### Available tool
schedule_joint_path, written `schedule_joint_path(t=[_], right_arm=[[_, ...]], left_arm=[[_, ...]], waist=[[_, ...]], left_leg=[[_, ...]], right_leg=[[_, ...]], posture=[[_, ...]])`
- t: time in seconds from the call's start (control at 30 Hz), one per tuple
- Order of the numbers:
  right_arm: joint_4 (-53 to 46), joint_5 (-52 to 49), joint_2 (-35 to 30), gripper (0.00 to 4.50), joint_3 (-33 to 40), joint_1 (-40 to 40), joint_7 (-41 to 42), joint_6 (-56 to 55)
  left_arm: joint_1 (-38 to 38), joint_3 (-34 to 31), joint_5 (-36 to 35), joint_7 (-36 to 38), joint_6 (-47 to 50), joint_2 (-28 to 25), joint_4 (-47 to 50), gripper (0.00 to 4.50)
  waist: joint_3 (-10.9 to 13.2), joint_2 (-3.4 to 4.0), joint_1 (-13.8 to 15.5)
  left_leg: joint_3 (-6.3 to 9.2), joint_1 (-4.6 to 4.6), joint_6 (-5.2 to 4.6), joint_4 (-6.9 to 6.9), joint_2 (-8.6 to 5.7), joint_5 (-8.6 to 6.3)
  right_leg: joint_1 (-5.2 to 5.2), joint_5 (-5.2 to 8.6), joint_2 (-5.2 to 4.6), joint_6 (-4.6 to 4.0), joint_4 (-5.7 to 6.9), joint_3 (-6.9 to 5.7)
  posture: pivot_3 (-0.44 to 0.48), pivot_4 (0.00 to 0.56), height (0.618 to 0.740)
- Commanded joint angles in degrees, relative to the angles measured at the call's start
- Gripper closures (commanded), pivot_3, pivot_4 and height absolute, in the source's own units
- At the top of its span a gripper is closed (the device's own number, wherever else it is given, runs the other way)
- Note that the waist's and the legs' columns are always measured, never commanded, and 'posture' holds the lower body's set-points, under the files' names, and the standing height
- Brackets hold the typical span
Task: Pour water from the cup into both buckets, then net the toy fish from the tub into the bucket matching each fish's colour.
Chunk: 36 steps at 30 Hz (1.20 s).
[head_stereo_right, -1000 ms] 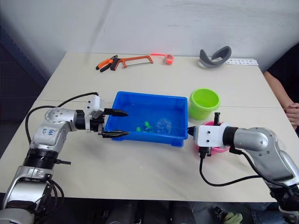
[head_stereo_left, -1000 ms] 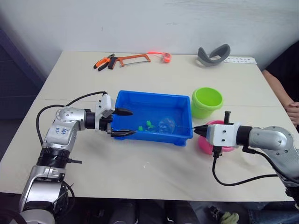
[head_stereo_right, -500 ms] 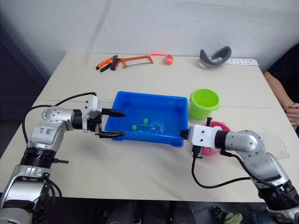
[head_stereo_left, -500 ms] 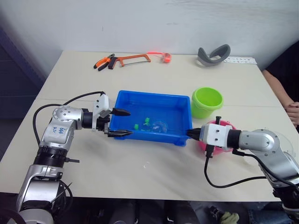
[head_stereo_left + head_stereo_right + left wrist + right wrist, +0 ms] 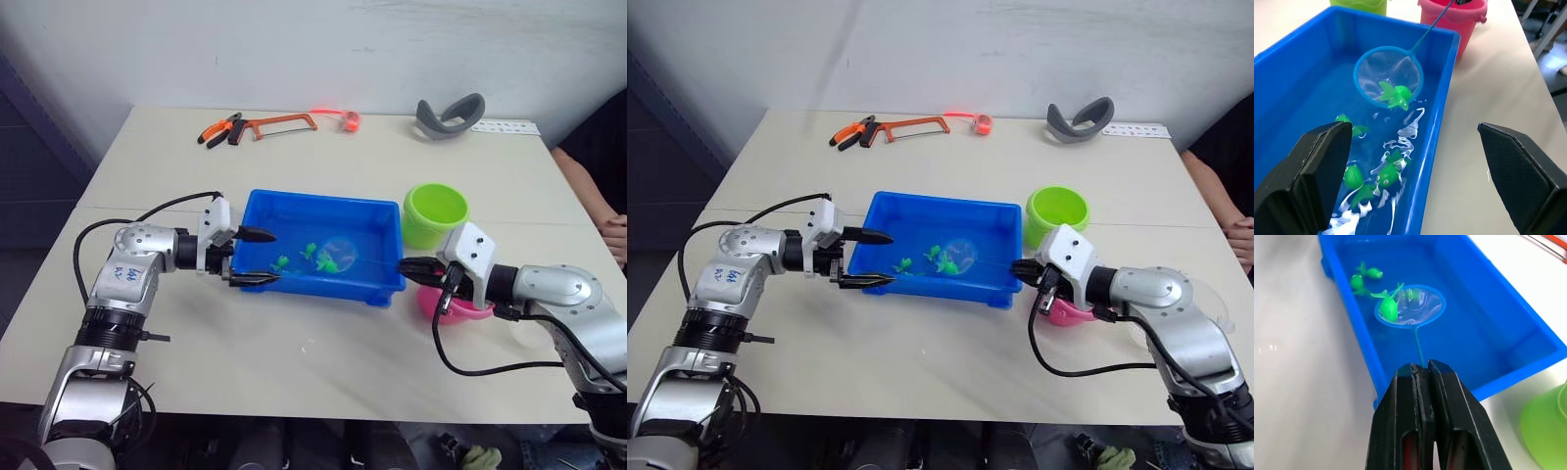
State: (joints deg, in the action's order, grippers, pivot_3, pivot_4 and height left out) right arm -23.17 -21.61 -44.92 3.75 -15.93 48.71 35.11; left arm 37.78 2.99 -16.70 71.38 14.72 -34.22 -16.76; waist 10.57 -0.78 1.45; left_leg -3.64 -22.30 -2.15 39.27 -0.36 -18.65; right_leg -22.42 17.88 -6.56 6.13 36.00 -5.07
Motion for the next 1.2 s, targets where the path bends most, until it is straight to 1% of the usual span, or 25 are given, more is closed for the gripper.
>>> schedule_joint_path(t=[0.03,0.13,0.3,0.43,0.53,0.63,0.77,0.9,0.97,1.03,1.1,1.2], right_arm=[[-4.1,-4.3,-0.2,4.5,6.2,-0.3,-2.4,4.2],[-6.3,-8.6,0.0,4.5,12.6,-0.1,-5.7,9.5],[-7.2,-11.4,-1.3,4.5,21.0,0.5,-9.7,13.7],[-5.8,-10.5,-3.3,4.5,25.0,1.1,-11.5,13.6],[-3.6,-7.6,-5.6,4.5,26.1,2.1,-12.1,10.8],[-1.2,-2.9,-8.2,4.5,24.8,3.6,-12.2,5.7],[2.1,2.0,-8.9,4.5,22.4,3.3,-13.8,1.0],[5.6,9.9,-10.8,4.5,17.0,3.1,-14.4,-7.6],[7.5,13.9,-11.9,4.5,14.4,3.1,-14.5,-12.6],[10.0,20.1,-14.4,4.5,11.3,3.8,-14.9,-20.2],[12.5,27.2,-17.7,4.5,8.2,4.5,-16.2,-29.5],[14.8,36.0,-22.6,4.5,5.1,5.4,-18.8,-39.7]], left_arm=[[2.1,-2.0,-3.0,-1.2,2.2,1.5,1.3,0.02],[3.8,-2.3,-4.4,-3.0,4.2,4.1,1.5,0.02],[6.2,-2.0,-5.1,-4.9,5.0,7.6,0.8,0.02],[7.7,-2.0,-5.1,-5.8,5.1,9.3,-0.1,0.02],[8.4,-2.0,-5.0,-5.9,4.7,9.9,-0.7,0.02],[8.8,-1.8,-4.7,-5.7,4.0,10.0,-1.4,0.02],[9.3,-1.8,-4.5,-5.6,3.4,10.1,-1.9,0.02],[9.3,-1.7,-4.2,-5.7,2.9,9.9,-1.8,0.02],[9.1,-1.7,-4.1,-5.7,2.7,9.8,-1.6,0.02],[9.0,-1.8,-4.2,-5.7,2.8,9.5,-1.4,0.02],[9.0,-2.0,-4.2,-5.8,2.9,9.1,-1.1,0.02],[8.8,-2.2,-4.2,-5.9,3.0,8.9,-0.9,0.02]], waist=[[0.0,0.0,0.0],[0.0,0.0,0.1],[0.0,0.0,0.0],[0.0,0.0,0.0],[0.0,0.0,0.0],[0.0,0.0,0.0],[0.0,0.0,-0.1],[0.0,0.0,-0.1],[0.0,0.0,-0.1],[0.0,0.0,-0.1],[0.0,0.0,-0.1],[0.0,0.0,-0.1]], left_leg=[[0.0,0.0,0.0,0.0,0.0,0.0],[0.08,-0.05,0.0,0.0,0.0,0.0],[0.06,-0.04,0.0,0.0,-0.01,0.0],[0.03,-0.04,0.0,-0.01,-0.01,0.0],[0.01,-0.03,0.0,-0.02,-0.01,0.0],[-0.03,-0.02,0.0,-0.03,-0.02,0.0],[-0.06,-0.02,0.0,-0.03,-0.02,0.0],[-0.07,-0.01,0.0,-0.03,-0.02,0.0],[-0.07,-0.02,0.0,-0.03,-0.02,0.0],[-0.07,-0.02,0.0,-0.03,-0.02,0.0],[-0.06,-0.03,0.0,-0.03,-0.02,0.0],[-0.08,-0.02,0.0,-0.03,-0.03,0.0]], right_leg=[[0.0,0.0,0.0,0.0,0.0,0.0],[-0.01,0.0,0.0,0.0,0.0,-0.04],[0.0,0.0,0.01,0.0,0.0,-0.05],[-0.01,0.0,0.03,0.0,0.0,-0.03],[-0.01,0.0,0.05,0.0,-0.01,-0.02],[-0.02,0.0,0.08,0.0,0.0,0.0],[-0.03,0.0,0.09,0.0,0.0,0.03],[-0.04,0.0,0.09,0.0,0.0,0.03],[-0.04,0.0,0.1,0.0,-0.01,0.02],[-0.04,0.0,0.1,0.0,-0.01,0.02],[-0.04,0.0,0.1,0.0,-0.02,0.01],[-0.04,0.0,0.09,0.0,-0.02,0.03]], posture=[[0.0,0.15,0.74],[0.0,0.15,0.74],[0.0,0.15,0.74],[0.0,0.15,0.74],[0.0,0.15,0.74],[0.0,0.15,0.74],[0.0,0.15,0.74],[0.0,0.15,0.74],[0.0,0.15,0.74],[0.0,0.15,0.74],[0.0,0.15,0.74],[0.0,0.15,0.74]])
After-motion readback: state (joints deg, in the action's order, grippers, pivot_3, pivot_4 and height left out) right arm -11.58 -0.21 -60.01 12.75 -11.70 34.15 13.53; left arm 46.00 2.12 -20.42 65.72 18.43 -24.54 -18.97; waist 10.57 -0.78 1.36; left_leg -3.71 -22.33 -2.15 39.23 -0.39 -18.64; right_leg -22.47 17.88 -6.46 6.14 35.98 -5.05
